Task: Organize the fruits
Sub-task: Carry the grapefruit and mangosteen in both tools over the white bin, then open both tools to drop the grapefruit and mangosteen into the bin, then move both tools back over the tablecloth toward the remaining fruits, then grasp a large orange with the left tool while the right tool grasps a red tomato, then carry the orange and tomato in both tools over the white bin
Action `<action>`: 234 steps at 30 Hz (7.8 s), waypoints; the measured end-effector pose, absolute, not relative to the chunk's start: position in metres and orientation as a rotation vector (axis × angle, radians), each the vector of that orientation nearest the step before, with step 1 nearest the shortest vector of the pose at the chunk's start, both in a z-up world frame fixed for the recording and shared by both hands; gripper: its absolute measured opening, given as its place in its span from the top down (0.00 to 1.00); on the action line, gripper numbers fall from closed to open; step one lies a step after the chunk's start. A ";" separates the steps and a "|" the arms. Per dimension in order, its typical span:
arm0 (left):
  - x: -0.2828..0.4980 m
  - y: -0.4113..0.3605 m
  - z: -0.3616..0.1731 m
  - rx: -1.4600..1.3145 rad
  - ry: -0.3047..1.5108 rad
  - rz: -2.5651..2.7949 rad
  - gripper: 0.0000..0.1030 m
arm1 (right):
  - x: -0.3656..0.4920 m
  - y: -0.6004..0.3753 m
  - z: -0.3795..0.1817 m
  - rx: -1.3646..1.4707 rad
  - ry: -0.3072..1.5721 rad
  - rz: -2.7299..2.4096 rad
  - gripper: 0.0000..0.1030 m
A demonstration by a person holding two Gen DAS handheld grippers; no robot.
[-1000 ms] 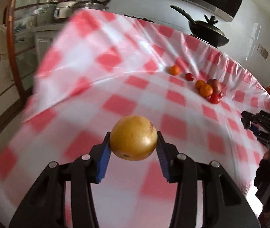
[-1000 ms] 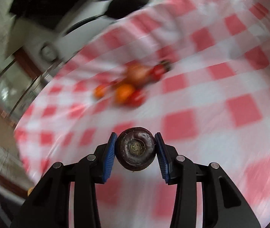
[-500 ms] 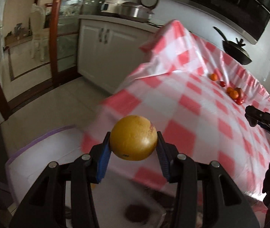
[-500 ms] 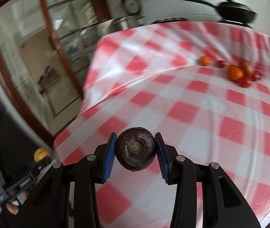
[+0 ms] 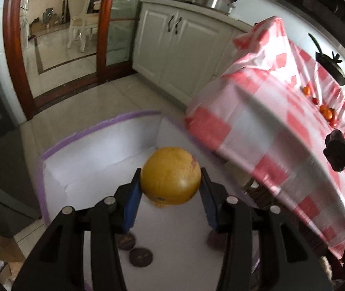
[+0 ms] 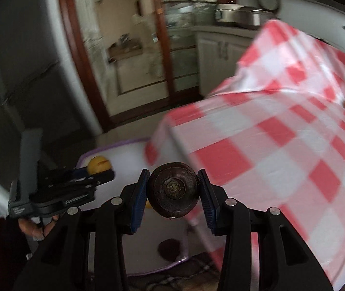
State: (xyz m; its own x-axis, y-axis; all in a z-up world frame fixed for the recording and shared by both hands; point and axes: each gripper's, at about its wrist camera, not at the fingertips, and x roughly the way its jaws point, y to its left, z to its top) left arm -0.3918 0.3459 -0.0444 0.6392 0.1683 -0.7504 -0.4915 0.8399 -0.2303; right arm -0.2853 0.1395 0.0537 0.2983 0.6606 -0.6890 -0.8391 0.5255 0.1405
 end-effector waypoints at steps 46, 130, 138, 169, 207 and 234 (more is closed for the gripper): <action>-0.394 0.337 -0.139 -0.047 1.156 0.701 0.21 | -0.374 0.210 -0.087 -0.759 1.096 1.292 0.25; 0.113 0.040 0.032 -0.402 0.673 -0.263 0.02 | 0.166 -0.214 0.019 0.022 0.950 0.062 0.35; 0.118 0.008 0.027 -0.287 0.735 -0.336 0.02 | 0.191 -0.201 0.019 -0.021 0.930 0.126 0.58; 0.078 0.025 0.020 -0.212 0.781 -0.065 0.56 | 0.178 -0.286 0.016 0.450 0.826 0.044 0.66; -0.170 0.170 0.041 -0.230 0.799 0.212 0.56 | -0.110 -0.057 0.090 0.127 0.769 0.528 0.66; -0.376 0.336 -0.074 -0.419 0.959 0.486 0.56 | -0.365 0.199 -0.014 -0.778 0.713 1.110 0.66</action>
State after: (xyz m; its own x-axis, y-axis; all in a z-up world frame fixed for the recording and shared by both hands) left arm -0.3758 0.3362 -0.0742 0.4832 0.2053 -0.8511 -0.5645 0.8161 -0.1237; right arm -0.3646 0.1993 -0.0138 0.2867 0.4968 -0.8192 -0.9515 0.2472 -0.1831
